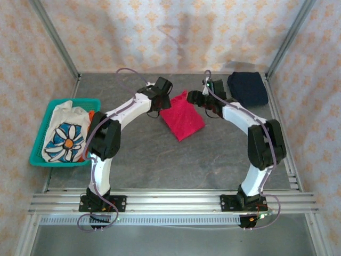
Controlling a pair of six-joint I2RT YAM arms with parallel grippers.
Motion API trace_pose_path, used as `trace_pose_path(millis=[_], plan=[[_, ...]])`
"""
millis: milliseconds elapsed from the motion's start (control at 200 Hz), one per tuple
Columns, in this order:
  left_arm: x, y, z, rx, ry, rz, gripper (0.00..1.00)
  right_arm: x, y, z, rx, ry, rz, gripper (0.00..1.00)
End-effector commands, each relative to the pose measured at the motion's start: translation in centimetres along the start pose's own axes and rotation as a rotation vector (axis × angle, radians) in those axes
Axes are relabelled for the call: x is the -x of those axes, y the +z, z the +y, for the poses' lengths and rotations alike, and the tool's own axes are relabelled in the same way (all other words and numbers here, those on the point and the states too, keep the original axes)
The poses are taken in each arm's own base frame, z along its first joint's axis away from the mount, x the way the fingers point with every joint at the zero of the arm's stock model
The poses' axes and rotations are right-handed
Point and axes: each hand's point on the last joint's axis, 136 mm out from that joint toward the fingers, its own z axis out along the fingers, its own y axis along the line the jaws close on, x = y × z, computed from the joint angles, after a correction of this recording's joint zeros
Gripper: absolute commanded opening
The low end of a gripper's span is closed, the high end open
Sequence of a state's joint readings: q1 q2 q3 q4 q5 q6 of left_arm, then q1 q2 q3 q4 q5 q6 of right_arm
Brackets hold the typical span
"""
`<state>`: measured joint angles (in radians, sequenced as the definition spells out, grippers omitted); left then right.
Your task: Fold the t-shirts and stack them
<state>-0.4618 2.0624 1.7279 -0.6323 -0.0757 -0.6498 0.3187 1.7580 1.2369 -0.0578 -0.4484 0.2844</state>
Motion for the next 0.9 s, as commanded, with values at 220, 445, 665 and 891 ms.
trace_pose_path(millis=[220, 445, 665, 891], plan=[[5.0, 7.4, -1.9, -0.065, 0.022, 0.058, 0.52, -4.5, -2.5, -1.2, -0.007, 0.096, 0.066, 0.63], [2.7, 11.5, -4.3, -0.155, 0.038, 0.183, 0.33, -9.7, -0.9, 0.7, 0.033, 0.112, 0.192, 0.56], [0.5, 10.2, -3.6, -0.155, 0.050, 0.204, 0.23, -10.9, 1.4, -1.4, -0.025, 0.146, 0.226, 0.47], [-2.5, 7.9, -1.7, -0.154, 0.002, 0.241, 0.18, -8.2, 3.3, -6.2, -0.115, 0.181, 0.235, 0.43]])
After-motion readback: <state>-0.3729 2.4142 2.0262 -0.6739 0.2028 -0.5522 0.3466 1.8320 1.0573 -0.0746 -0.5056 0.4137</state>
